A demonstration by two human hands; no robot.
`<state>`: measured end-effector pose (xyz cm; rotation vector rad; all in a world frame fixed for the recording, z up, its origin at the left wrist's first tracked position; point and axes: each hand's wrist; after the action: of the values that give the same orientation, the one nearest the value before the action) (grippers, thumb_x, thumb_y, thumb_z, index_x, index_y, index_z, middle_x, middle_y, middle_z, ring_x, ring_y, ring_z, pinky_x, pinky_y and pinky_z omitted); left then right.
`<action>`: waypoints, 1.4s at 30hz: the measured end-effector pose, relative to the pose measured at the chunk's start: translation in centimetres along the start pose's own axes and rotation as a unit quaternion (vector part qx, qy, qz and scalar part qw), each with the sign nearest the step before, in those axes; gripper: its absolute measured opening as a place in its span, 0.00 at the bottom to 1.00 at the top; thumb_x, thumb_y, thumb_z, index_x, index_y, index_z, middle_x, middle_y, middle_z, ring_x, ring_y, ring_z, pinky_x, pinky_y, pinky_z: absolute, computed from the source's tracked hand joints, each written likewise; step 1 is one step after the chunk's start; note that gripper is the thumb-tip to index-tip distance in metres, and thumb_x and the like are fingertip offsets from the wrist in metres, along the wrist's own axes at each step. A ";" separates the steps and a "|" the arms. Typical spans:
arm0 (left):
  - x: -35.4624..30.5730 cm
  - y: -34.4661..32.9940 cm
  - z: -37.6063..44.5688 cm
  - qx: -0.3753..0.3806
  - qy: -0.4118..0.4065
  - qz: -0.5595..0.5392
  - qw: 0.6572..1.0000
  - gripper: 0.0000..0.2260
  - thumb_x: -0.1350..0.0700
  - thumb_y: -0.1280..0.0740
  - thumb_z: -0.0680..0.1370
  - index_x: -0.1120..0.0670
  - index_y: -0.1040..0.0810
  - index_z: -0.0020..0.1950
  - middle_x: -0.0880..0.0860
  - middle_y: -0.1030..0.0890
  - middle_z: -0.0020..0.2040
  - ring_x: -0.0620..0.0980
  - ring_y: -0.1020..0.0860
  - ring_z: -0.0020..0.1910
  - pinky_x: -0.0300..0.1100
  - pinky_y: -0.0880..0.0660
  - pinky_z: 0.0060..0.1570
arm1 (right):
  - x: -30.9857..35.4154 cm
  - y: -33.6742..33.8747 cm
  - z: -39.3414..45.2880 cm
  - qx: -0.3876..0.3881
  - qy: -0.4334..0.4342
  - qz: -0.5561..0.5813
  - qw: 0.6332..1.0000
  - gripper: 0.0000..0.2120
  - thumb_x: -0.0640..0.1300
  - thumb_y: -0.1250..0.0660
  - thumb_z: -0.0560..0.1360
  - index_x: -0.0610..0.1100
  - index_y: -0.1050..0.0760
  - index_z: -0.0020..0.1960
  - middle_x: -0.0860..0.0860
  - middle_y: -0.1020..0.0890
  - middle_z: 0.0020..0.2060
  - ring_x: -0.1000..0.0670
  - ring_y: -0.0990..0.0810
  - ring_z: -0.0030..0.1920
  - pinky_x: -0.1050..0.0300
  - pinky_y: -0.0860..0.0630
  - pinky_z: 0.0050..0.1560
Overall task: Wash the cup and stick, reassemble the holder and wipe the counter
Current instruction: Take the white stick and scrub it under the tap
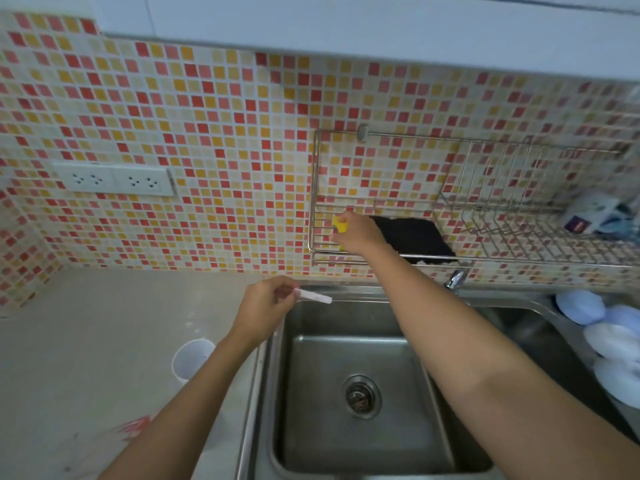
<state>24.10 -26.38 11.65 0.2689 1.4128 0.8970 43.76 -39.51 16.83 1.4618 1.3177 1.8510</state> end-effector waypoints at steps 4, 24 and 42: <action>-0.8 -1.2 0.0 -0.018 0.016 -0.002 1.000 0.06 0.55 0.30 0.77 0.53 0.17 0.53 0.43 0.18 0.43 0.34 0.23 0.41 0.21 0.31 0.42 | 0.0 0.1 0.3 -0.078 0.012 -0.002 0.997 0.09 0.40 0.35 0.77 0.45 0.29 0.57 0.48 0.21 0.50 0.47 0.22 0.48 0.54 0.26 0.42; -8.4 -12.2 -2.8 -0.070 0.087 -0.134 0.985 0.02 0.56 0.27 0.74 0.54 0.16 0.45 0.46 0.15 0.39 0.38 0.18 0.38 0.30 0.22 0.40 | -12.2 -3.0 -16.7 -0.142 0.115 0.114 0.977 0.20 0.43 0.35 0.77 0.44 0.28 0.69 0.45 0.28 0.64 0.47 0.30 0.64 0.55 0.29 0.64; -9.4 -15.8 -1.7 -0.073 0.138 -0.182 0.971 0.01 0.57 0.26 0.74 0.54 0.16 0.42 0.49 0.14 0.37 0.46 0.16 0.40 0.39 0.21 0.44 | -16.4 -2.3 -15.9 -0.160 0.130 0.089 0.974 0.25 0.42 0.27 0.72 0.47 0.27 0.68 0.46 0.26 0.62 0.44 0.27 0.61 0.57 0.27 0.56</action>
<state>29.36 -43.72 7.90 -0.2313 1.5776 0.7461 34.41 -58.00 6.82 1.2321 0.9573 2.3095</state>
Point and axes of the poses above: each hand's wrist, its own z-axis towards the middle knuckle, its own y-axis out of the back of the hand, x = y × z
